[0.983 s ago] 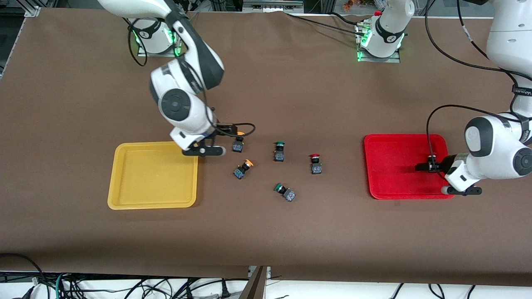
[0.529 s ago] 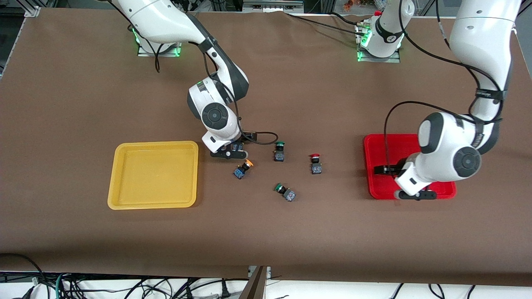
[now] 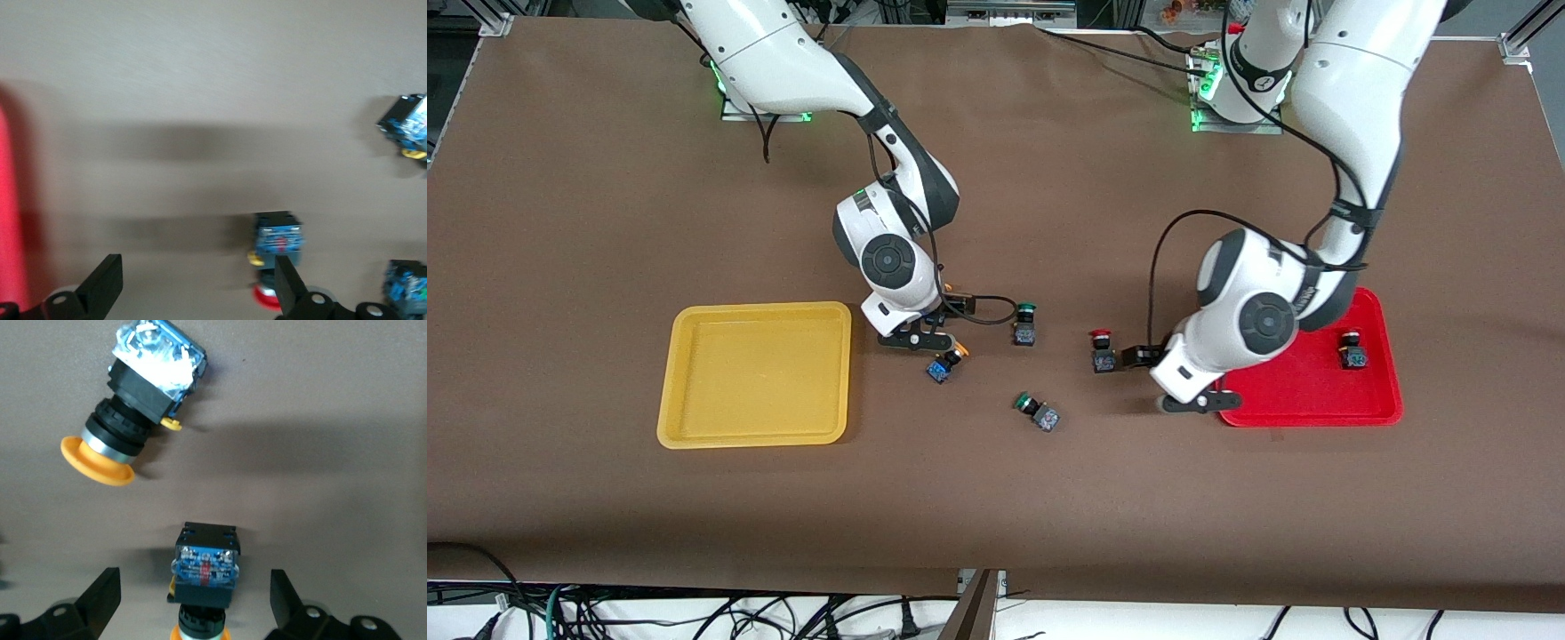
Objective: Place red and yellow buttons in trays
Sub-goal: 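Grasp the yellow-capped button with the right gripper while left reaches another, then carry the yellow button to the yellow tray while the left grasps red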
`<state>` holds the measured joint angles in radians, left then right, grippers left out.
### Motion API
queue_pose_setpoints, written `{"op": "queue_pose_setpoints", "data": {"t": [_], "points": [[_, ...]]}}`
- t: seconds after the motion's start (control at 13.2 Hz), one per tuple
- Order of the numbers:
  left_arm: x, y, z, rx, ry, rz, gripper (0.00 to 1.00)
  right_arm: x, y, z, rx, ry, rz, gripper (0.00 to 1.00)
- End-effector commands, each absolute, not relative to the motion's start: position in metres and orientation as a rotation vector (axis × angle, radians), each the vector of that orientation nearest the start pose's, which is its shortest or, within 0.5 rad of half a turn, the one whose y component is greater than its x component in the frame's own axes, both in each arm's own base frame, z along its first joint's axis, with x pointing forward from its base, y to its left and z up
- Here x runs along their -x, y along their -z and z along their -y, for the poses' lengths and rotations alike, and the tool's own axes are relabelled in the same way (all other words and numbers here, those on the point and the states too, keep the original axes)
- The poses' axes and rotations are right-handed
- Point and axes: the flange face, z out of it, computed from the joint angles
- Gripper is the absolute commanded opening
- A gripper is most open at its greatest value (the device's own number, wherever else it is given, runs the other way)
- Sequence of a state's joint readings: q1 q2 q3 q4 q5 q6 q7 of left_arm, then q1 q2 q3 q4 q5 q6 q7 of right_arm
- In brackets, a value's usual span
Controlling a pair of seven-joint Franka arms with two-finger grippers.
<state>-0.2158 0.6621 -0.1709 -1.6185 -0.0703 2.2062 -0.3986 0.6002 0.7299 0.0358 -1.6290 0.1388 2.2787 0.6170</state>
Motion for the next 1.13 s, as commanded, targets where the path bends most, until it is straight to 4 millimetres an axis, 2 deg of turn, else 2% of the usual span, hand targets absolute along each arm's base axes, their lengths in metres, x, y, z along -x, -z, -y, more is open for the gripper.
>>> {"op": "queue_pose_setpoints", "data": {"t": [0.0,0.15,0.38,0.53,0.68,0.76,0.91,0.98,1.06], "points": [[-0.630,-0.227,0.276,3.244,-0.190,0.172,1.00,-0.550,-0.177,-0.407,3.075,-0.186,-0.144,0.89],[-0.623,-0.220,0.292,3.244,-0.186,0.157,1.00,-0.549,-0.175,-0.406,3.076,-0.190,-0.144,0.76],[-0.617,-0.206,0.306,3.228,-0.154,0.168,1.00,-0.552,-0.178,-0.402,3.078,-0.193,-0.141,0.42],[-0.615,-0.199,0.308,3.188,-0.132,0.142,1.00,-0.558,-0.194,-0.398,3.075,-0.177,-0.126,0.34],[-0.611,-0.194,0.316,3.171,-0.118,0.153,1.00,-0.571,-0.220,-0.378,3.092,-0.201,-0.107,0.35],[-0.610,-0.193,0.317,3.170,-0.119,0.165,0.99,-0.579,-0.232,-0.363,3.107,-0.195,-0.056,0.35],[-0.610,-0.192,0.316,3.168,-0.121,0.175,0.90,-0.597,-0.242,-0.316,3.153,-0.238,0.086,0.35],[-0.610,-0.190,0.316,3.167,-0.125,0.175,0.85,-0.609,-0.242,-0.289,3.169,-0.237,0.171,0.35],[-0.609,-0.188,0.316,3.166,-0.131,0.177,0.75,-0.617,-0.241,-0.264,3.179,-0.240,0.263,0.35]]}}
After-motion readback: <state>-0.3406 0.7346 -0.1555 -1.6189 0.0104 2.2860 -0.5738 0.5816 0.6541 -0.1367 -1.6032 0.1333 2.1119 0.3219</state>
